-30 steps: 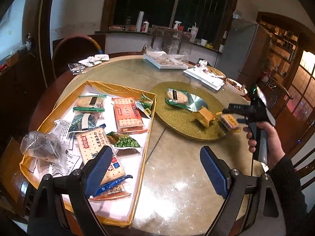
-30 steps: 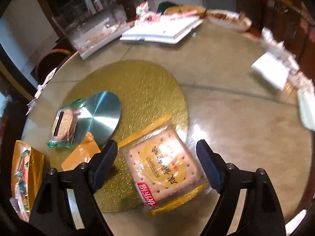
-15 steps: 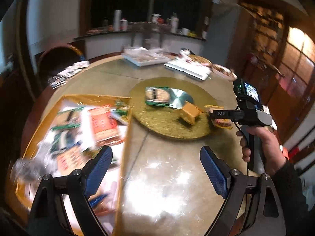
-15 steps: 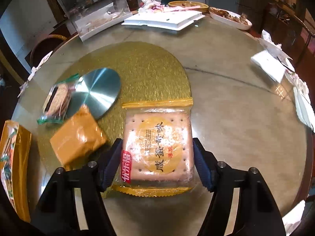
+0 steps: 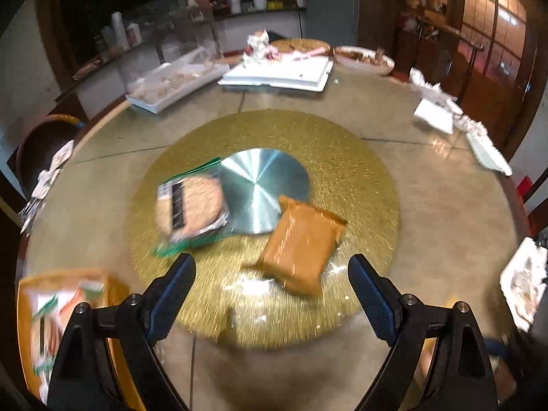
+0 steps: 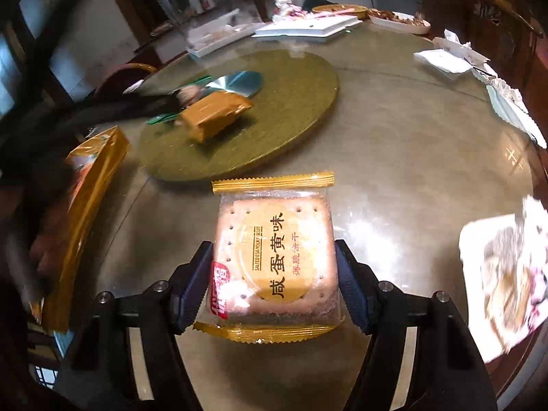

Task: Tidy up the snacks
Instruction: 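Grasp the orange-brown pouch with the left gripper, then carry the biscuit pack and pouch into the tray with both grippers and release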

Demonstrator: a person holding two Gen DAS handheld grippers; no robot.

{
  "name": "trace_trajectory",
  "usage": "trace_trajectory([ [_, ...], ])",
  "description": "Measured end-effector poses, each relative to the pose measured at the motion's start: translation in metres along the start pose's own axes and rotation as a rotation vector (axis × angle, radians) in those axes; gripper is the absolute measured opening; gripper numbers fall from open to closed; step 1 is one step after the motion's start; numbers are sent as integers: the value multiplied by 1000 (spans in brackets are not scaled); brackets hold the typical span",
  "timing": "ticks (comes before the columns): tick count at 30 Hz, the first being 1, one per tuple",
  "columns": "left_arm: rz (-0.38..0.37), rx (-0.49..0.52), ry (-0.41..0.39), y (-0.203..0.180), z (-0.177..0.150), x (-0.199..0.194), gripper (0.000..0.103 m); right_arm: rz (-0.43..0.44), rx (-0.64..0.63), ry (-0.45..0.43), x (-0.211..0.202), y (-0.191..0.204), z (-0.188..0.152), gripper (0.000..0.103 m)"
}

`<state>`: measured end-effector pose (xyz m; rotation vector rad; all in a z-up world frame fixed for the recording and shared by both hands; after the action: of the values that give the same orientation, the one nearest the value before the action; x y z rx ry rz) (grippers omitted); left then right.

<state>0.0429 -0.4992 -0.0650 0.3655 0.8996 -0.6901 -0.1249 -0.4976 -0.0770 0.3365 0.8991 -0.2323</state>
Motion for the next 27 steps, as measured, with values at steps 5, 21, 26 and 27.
trace_trajectory([
  [5, 53, 171, 16, -28, 4, 23, 90, 42, -34, -25, -6, -1, -9, 70],
  [21, 44, -7, 158, 3, -92, -56, 43, 121, -60, -48, -5, 15, -11, 69],
  [26, -67, -219, 23, 29, -150, -135, 43, 208, -53, -48, -7, 38, -19, 69],
  [27, -76, -262, -4, 37, -161, -146, 43, 228, -50, -48, -8, 44, -21, 69],
])
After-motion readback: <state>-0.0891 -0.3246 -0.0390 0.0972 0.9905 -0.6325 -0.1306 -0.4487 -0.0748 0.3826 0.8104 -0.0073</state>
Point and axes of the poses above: each gripper's, at about its wrist camera, not at the fingertips, and x roughly the way its jaws point, y to its left, z to its top, the point moved 5 cm from there along x, roughly the way its jaws point, and after that the axes turned 8 degrees about -x, right-handed, at the moved point
